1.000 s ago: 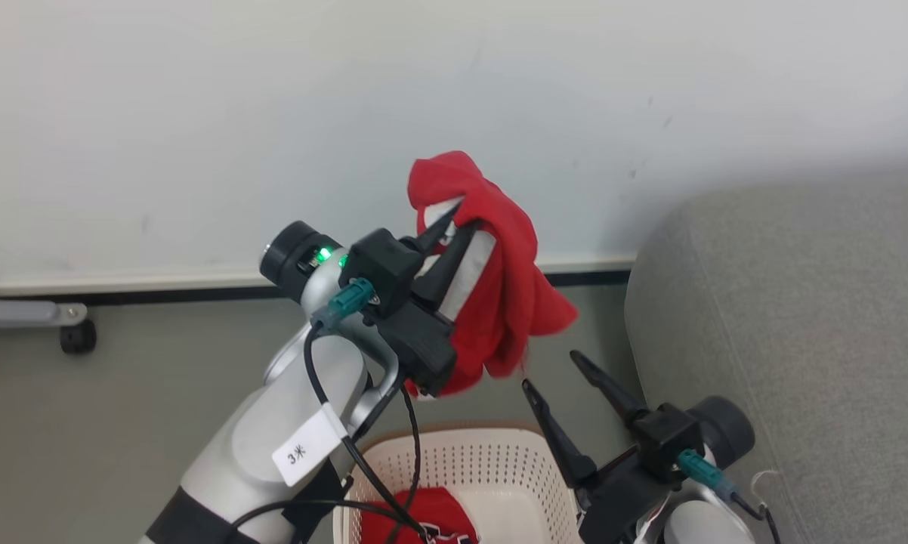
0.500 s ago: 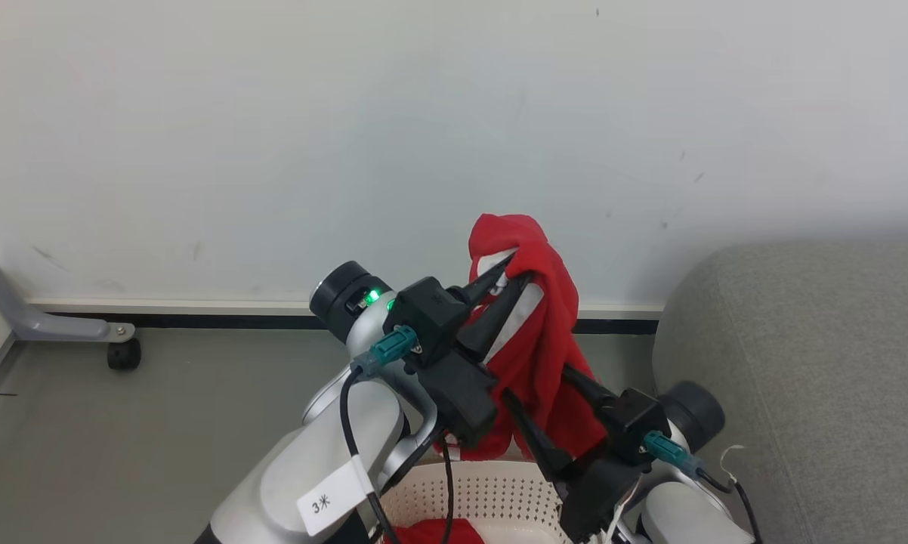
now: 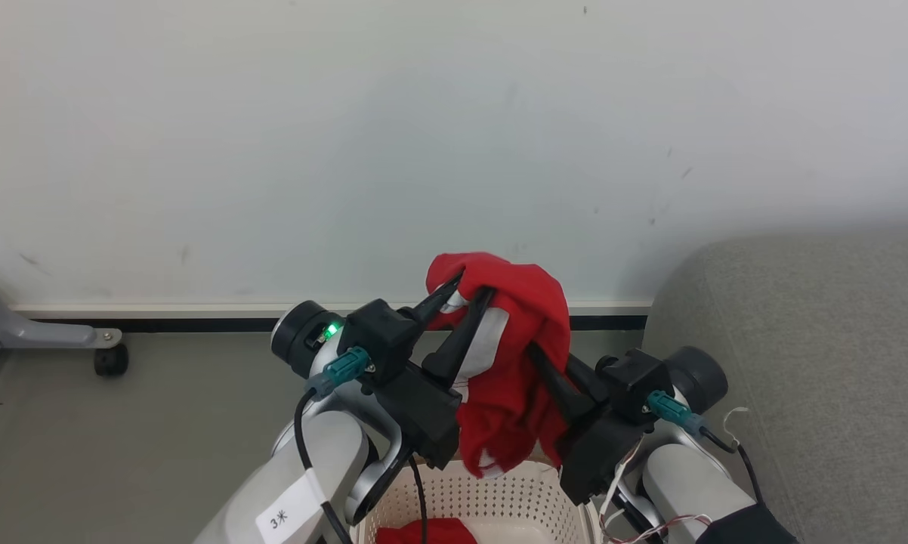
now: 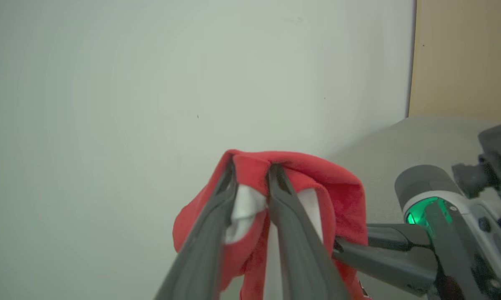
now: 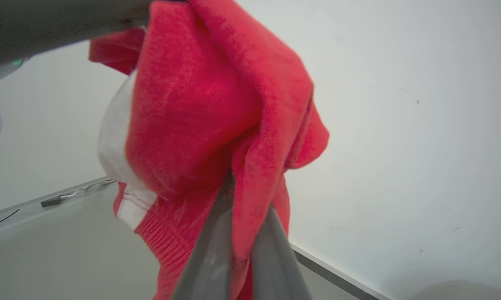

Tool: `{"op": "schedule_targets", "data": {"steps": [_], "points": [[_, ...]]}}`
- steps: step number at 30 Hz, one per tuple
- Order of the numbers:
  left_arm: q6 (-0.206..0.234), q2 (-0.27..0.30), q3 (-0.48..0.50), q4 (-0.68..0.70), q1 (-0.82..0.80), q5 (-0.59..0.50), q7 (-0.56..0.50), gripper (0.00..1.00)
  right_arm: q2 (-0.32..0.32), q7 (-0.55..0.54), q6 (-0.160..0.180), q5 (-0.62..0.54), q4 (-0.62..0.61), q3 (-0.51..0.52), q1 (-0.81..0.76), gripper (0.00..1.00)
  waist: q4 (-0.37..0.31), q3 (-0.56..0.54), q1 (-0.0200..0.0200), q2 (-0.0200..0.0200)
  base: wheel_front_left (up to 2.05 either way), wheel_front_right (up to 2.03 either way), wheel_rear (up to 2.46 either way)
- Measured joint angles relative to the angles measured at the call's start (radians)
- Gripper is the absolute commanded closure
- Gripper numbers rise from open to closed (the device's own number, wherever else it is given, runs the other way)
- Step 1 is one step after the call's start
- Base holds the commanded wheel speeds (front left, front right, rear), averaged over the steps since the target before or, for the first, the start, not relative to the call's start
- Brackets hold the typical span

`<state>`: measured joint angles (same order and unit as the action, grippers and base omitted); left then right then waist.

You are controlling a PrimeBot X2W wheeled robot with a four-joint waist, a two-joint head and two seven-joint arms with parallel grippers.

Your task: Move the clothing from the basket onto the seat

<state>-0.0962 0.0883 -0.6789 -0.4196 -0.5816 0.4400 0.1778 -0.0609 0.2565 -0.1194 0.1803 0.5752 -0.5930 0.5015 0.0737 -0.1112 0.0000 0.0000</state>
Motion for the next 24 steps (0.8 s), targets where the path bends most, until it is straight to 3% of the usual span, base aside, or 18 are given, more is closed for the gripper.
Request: {"op": "schedule_targets", "data": {"steps": [2, 3, 10, 24], "points": [[0.004, 0.007, 0.009, 0.002, 0.012, 0.001, 0.000, 0.43, 0.000, 0.000, 0.000, 0.000, 0.005, 0.008, 0.007, 1.00, -0.011, 0.001, 0.0000, 0.0000, 0.00, 0.00, 0.00], [0.009, 0.010, 0.014, 0.003, 0.019, 0.003, 0.000, 0.00, -0.001, 0.000, 0.000, 0.000, 0.007, 0.010, 0.009, 1.00, -0.017, 0.002, 0.0000, 0.0000, 0.00, 0.00, 0.00], [0.035, 0.036, 0.034, 0.004, 0.065, 0.008, 0.011, 0.00, -0.045, 0.000, -0.001, -0.005, 0.011, 0.019, 0.050, 1.00, -0.067, 0.006, 0.0000, 0.0000, 0.00, 0.00, 0.00], [0.061, 0.035, 0.033, 0.006, 0.198, 0.030, 0.041, 0.00, -0.165, 0.000, -0.004, -0.021, -0.011, 0.057, 0.105, 1.00, -0.195, 0.005, 0.0000, 0.0000, 0.00, 0.00, 0.00]]}}
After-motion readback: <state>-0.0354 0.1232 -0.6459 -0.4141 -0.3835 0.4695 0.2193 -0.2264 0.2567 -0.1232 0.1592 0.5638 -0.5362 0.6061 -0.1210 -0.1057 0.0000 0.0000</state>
